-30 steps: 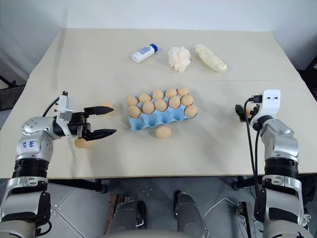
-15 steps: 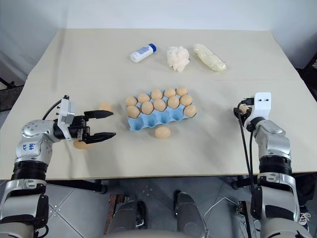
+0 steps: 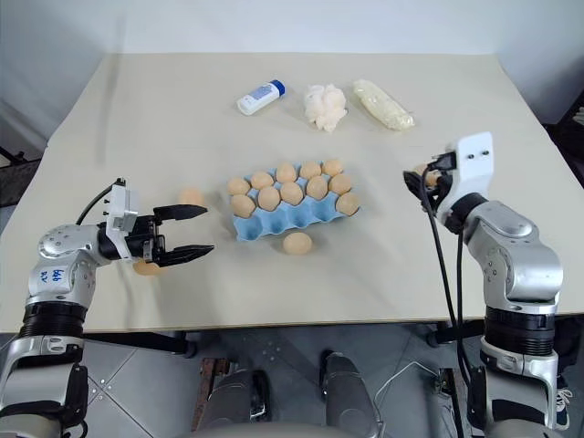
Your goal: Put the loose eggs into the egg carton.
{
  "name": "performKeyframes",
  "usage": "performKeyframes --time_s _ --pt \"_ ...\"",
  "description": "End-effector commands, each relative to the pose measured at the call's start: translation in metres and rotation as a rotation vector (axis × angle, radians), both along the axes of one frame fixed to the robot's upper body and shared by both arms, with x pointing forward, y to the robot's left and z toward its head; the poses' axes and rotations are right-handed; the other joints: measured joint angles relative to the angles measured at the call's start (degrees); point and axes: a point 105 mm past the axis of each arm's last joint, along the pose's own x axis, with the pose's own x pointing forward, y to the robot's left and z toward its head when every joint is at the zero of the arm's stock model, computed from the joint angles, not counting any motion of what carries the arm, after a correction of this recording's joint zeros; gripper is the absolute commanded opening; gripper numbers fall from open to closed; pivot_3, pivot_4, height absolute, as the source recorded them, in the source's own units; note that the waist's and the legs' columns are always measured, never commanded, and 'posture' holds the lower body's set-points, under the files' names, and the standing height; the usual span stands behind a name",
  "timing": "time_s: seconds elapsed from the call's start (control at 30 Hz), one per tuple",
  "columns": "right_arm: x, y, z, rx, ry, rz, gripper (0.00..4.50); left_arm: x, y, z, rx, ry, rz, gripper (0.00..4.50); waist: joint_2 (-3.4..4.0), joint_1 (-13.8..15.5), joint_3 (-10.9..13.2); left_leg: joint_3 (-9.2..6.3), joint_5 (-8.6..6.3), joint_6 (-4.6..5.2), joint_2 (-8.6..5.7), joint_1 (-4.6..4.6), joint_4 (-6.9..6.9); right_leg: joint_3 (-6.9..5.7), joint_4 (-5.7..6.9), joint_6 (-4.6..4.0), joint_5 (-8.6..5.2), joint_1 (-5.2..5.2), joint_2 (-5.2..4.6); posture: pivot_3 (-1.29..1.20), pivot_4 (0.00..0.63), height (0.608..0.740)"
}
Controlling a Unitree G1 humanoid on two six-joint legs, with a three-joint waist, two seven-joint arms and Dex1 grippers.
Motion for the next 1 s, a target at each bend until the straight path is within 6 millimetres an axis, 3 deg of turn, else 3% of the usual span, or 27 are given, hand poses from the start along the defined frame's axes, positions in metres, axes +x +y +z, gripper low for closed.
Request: performKeyframes --time_s 0.03,0.23,0.4,0.63,0.77,1.0 --pt "-0.005 0.037 0.014 0.012 -0.037 0.128 1.86 0.0 0.0 0.014 -0.034 -0.074 0.01 4.5 0.0 -0.03 0.0 0.01 0.0 0.0 -0.02 0.0 0.0 0.01 0.0 0.0 0.0 0.0 -0.01 0.0 0.15 0.74" --pt "0.0 0.087 -0.009 -0.01 0.016 0.279 1.86 0.007 -0.002 0.027 -0.108 -0.143 0.049 4.5 0.0 0.1 0.0 0.02 -0.01 0.01 -0.02 -0.08 -0.04 -0.06 -0.07 0.0 0.0 -0.02 -0.01 0.0 0.15 0.74" --pt "0.003 0.11 -0.025 -0.044 0.045 0.351 1.86 0.003 -0.002 0.025 -0.111 -0.139 0.049 4.5 0.0 0.18 0.0 0.11 -0.01 0.01 -0.03 -0.23 0.02 -0.17 -0.1 0.0 0.0 -0.06 -0.01 0.0 0.15 0.74" --pt "0.005 0.13 -0.029 -0.046 0.047 0.412 1.86 -0.005 0.001 0.018 -0.094 -0.119 0.056 4.5 0.01 -0.02 0.0 0.18 -0.01 0.01 -0.01 -0.26 0.02 -0.22 -0.09 0.0 0.0 -0.08 0.0 0.0 0.15 0.74" --pt "0.012 0.132 -0.034 -0.078 0.04 0.4 1.86 -0.005 0.0 0.018 -0.097 -0.124 0.062 4.5 0.01 -0.01 0.0 0.17 -0.01 0.0 0.0 -0.28 0.06 -0.26 -0.07 -0.01 0.0 -0.07 -0.01 0.0 0.15 0.74" --pt "0.02 0.124 -0.026 -0.096 0.012 0.37 4.24 -0.005 0.0 0.019 -0.104 -0.13 0.063 4.5 0.01 -0.02 0.01 0.18 -0.01 0.0 0.0 -0.33 0.06 -0.3 -0.11 -0.01 0.0 -0.09 -0.02 0.0 0.15 0.74"
